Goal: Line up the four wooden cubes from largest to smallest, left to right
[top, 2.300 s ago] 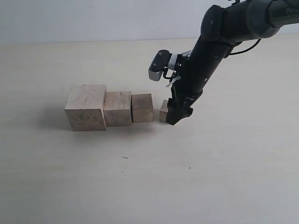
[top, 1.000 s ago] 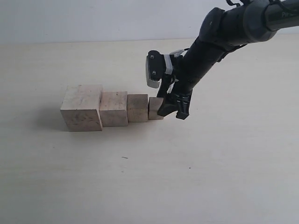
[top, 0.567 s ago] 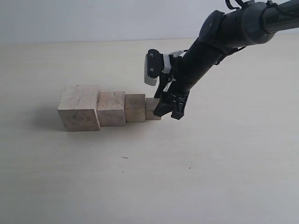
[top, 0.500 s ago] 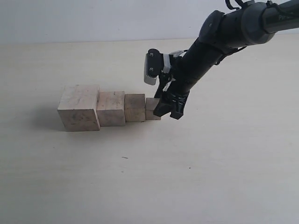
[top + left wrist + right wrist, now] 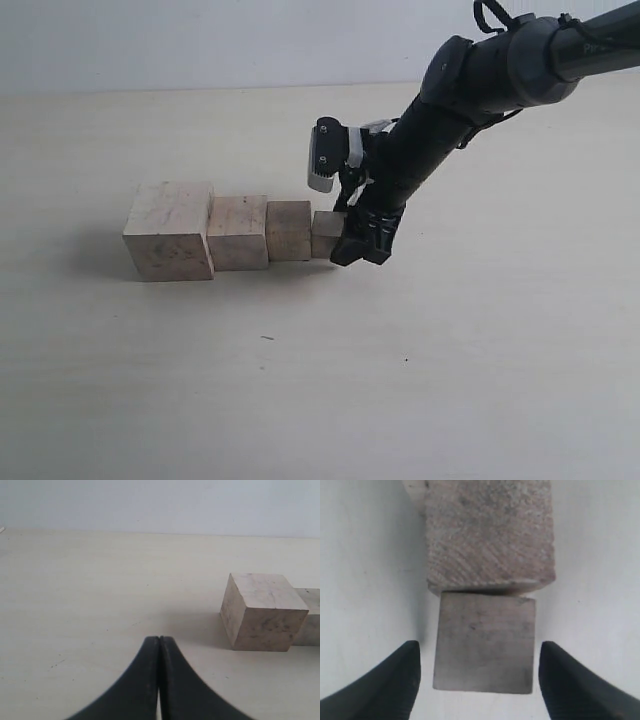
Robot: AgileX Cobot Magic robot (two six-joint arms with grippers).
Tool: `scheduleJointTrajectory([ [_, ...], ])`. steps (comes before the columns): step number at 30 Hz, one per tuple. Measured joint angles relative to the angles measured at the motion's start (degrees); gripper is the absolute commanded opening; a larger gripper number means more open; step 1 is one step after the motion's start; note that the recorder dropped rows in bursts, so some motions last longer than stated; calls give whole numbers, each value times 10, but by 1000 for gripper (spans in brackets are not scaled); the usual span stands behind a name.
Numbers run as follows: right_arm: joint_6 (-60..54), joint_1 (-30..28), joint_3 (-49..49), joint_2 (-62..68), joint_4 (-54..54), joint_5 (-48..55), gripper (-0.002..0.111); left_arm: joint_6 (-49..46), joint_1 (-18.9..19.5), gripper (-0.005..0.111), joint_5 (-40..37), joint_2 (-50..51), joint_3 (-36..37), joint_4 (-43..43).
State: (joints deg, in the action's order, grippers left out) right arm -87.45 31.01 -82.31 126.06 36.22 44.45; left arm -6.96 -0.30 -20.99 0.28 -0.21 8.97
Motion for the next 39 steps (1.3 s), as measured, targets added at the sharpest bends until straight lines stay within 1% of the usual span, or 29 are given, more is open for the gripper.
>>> scheduleJointTrajectory([
  [3, 12, 0, 0, -1, 0, -13, 65, 0, 0, 0, 0, 0, 0, 0],
  [7, 36, 0, 0, -18, -8, -34, 74, 0, 0, 0, 0, 0, 0, 0],
  [10, 62, 0, 0, -32, -22, -40, 78, 0, 0, 0, 0, 0, 0, 0],
  [17, 143, 0, 0, -60, -71, -11, 77, 0, 0, 0, 0, 0, 0, 0],
  [21, 190, 0, 0, -77, -123, 9, 76, 0, 0, 0, 0, 0, 0, 0],
  [24, 239, 0, 0, -81, -163, 2, 73, 0, 0, 0, 0, 0, 0, 0],
  [26, 267, 0, 0, -81, -179, -14, 70, 0, 0, 0, 0, 0, 0, 0],
  [28, 289, 0, 0, -76, -184, -31, 64, 0, 0, 0, 0, 0, 0, 0],
  [32, 308, 0, 0, -59, -186, -50, 45, 0, 0, 0, 0, 0, 0, 0],
  [37, 313, 0, 0, -44, -187, -53, 15, 0, 0, 0, 0, 0, 0, 0],
  [39, 313, 0, 0, -42, -187, -52, 7, 0, 0, 0, 0, 0, 0, 0],
])
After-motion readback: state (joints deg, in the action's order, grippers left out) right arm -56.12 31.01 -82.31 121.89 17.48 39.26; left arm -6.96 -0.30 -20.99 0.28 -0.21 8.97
